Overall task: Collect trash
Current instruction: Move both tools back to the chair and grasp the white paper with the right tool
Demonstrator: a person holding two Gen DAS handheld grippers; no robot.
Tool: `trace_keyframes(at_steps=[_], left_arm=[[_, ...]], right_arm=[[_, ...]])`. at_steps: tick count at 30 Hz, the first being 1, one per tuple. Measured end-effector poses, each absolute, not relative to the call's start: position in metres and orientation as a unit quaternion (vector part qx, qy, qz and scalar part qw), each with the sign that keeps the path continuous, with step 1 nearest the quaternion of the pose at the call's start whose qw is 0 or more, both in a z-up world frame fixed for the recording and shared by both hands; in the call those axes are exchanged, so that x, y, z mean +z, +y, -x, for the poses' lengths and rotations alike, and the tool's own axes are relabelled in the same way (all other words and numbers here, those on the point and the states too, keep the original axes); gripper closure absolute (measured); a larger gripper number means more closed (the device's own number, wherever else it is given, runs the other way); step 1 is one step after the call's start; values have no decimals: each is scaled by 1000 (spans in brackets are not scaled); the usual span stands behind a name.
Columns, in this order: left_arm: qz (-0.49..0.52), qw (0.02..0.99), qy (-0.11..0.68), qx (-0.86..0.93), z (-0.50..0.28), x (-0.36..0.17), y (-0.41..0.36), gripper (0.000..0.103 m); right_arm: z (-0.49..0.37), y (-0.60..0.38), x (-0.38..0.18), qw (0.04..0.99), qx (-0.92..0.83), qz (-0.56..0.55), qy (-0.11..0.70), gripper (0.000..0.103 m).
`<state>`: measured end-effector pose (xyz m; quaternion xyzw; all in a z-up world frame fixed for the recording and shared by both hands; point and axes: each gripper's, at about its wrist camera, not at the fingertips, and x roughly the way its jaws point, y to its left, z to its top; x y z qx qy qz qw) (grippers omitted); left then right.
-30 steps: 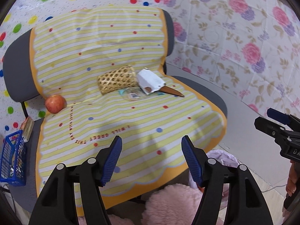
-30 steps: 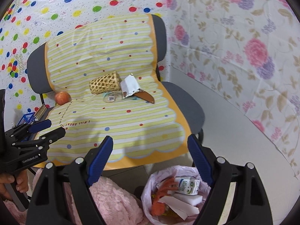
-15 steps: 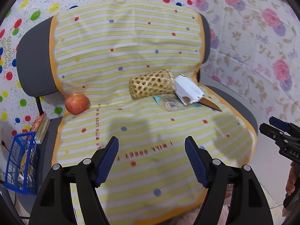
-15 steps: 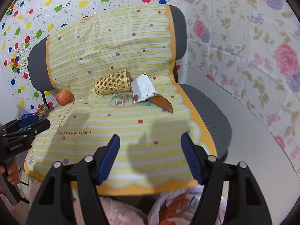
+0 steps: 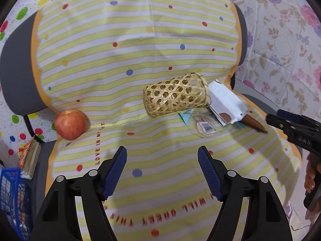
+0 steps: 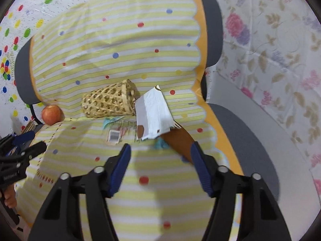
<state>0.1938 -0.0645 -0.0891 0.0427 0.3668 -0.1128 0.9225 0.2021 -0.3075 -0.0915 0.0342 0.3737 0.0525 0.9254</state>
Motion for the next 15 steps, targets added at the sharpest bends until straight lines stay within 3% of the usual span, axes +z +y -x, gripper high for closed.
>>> trace_keyframes(at_steps=[13, 15], left_arm=[[-42, 916, 383, -114, -237, -106, -72, 29], [-45, 913, 386, -122, -235, -107, -77, 29]], right_arm=[[-295, -316, -132, 901, 50, -56, 427, 48], [-300, -315, -136, 896, 55, -58, 436, 52]])
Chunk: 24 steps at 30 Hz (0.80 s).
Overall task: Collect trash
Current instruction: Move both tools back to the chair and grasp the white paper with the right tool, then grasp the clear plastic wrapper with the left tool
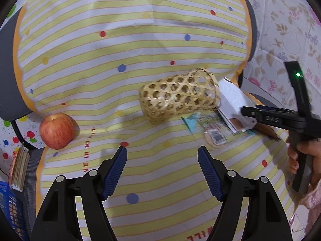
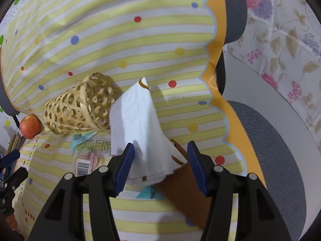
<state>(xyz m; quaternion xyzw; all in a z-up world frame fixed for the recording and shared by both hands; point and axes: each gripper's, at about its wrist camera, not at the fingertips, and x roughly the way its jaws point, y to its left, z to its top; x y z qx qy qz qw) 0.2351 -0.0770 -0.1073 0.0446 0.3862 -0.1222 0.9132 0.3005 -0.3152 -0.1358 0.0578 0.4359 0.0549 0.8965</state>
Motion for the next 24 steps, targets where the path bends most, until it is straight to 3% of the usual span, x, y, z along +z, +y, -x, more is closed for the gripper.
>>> trace_keyframes(at_steps=[2, 4, 12, 14, 24], left_arm=[[-53, 912, 385, -130, -232, -108, -83, 29], [-61, 911, 384, -138, -228, -108, -89, 29], [-76, 905, 388, -155, -221, -114, -123, 29], [-76, 903, 391, -159, -221, -116, -134, 22], [-112, 886, 421, -157, -258, -134, -178, 20]], right_arm=[[-298, -312, -136, 894, 68, -62, 438, 82], [-286, -310, -128, 897, 84, -66, 429, 98], [-211, -319, -70, 928, 47, -40, 366, 100], [-192, -326, -61, 933, 20, -30, 358, 100], [-145, -354, -55, 937, -5, -43, 345, 100]])
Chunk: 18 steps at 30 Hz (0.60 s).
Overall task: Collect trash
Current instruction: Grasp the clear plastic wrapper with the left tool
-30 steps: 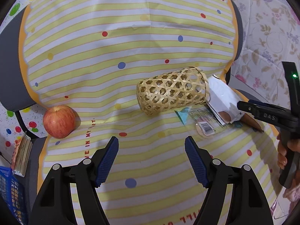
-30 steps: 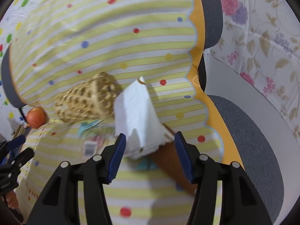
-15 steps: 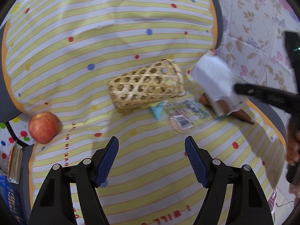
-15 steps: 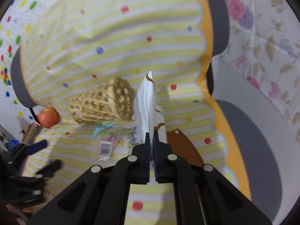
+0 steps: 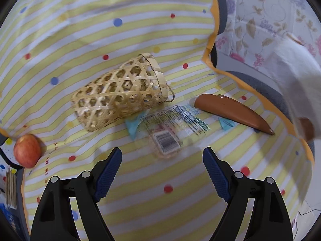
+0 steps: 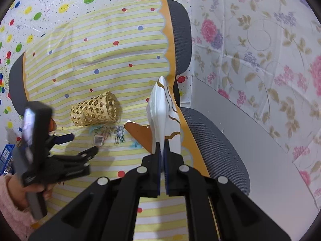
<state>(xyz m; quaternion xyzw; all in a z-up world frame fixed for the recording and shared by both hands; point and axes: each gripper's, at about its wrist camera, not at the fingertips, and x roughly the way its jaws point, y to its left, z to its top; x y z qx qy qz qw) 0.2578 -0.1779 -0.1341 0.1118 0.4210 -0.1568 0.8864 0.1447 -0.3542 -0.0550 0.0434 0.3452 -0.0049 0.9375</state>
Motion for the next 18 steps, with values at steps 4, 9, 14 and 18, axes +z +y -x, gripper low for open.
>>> trace_keyframes(at_steps=[4, 9, 14, 18], left_arm=[[-107, 877, 442, -157, -281, -140, -186, 20], [-106, 860, 473, -157, -298, -158, -193, 21], [-141, 858, 458, -185, -283, -155, -212, 60], [-136, 856, 458, -198, -275, -153, -212, 103]], right_arm=[[-142, -360, -56, 937, -3, -52, 346, 100], [-142, -361, -59, 936, 0, -56, 348, 100], [-143, -360, -62, 934, 5, -56, 353, 100], [-141, -361, -65, 932, 5, -61, 357, 100]])
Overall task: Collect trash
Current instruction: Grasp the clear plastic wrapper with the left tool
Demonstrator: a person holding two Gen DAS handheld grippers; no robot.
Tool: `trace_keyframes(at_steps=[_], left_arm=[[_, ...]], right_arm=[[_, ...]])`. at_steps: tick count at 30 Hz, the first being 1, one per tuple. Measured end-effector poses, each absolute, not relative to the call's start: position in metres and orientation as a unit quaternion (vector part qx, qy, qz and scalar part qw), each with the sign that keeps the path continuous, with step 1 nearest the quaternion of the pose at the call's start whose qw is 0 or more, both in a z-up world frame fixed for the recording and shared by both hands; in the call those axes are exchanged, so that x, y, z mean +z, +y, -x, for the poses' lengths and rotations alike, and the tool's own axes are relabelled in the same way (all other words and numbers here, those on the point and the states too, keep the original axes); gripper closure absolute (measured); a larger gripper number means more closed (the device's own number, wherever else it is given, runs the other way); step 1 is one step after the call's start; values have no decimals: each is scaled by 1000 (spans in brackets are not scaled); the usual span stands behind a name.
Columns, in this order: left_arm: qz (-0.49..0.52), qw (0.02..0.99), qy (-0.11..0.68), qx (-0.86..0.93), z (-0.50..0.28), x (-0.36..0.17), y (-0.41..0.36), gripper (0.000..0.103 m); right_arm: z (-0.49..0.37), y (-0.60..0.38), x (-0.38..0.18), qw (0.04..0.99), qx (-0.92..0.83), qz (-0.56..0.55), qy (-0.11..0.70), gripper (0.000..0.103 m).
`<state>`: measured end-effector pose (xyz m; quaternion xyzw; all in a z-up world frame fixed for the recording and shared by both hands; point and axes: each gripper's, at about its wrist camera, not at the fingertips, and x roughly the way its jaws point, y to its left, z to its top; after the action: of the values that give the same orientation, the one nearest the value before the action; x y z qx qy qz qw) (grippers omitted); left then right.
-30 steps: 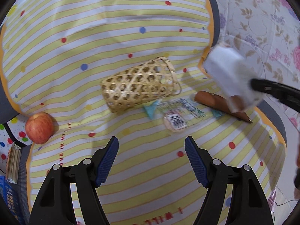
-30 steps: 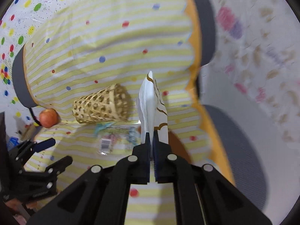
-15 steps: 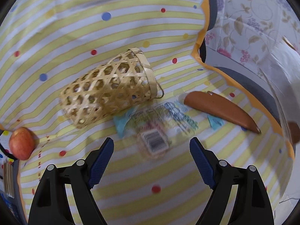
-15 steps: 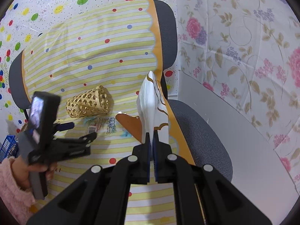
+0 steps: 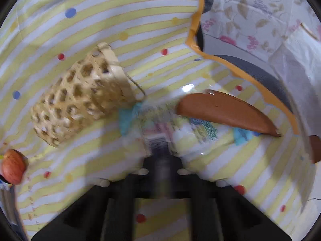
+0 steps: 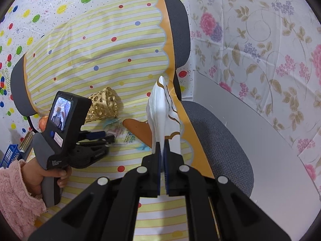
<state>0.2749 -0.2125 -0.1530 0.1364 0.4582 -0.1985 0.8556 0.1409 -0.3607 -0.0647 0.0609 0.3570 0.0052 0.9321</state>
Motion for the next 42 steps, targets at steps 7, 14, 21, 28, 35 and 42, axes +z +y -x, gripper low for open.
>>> trace_keyframes(at_steps=[7, 14, 21, 28, 35, 42], left_arm=[[-62, 863, 453, -216, -240, -135, -168, 103], [-59, 878, 429, -204, -200, -111, -123, 100], [-56, 878, 436, -192, -224, -119, -131, 26], [-106, 869, 447, -184, -266, -141, -174, 21], [-141, 847, 469, -205, -295, -159, -201, 21], [-151, 848, 457, -221, -280, -158, -207, 43]], right_arm=[[-124, -361, -64, 930, 7, -68, 361, 100], [-101, -351, -60, 930, 15, -74, 359, 100], [-92, -341, -55, 931, 17, -77, 356, 100], [-100, -354, -58, 930, 7, -83, 357, 100], [-113, -369, -72, 925, 5, -92, 369, 100], [-119, -373, -80, 923, 10, -102, 372, 100]])
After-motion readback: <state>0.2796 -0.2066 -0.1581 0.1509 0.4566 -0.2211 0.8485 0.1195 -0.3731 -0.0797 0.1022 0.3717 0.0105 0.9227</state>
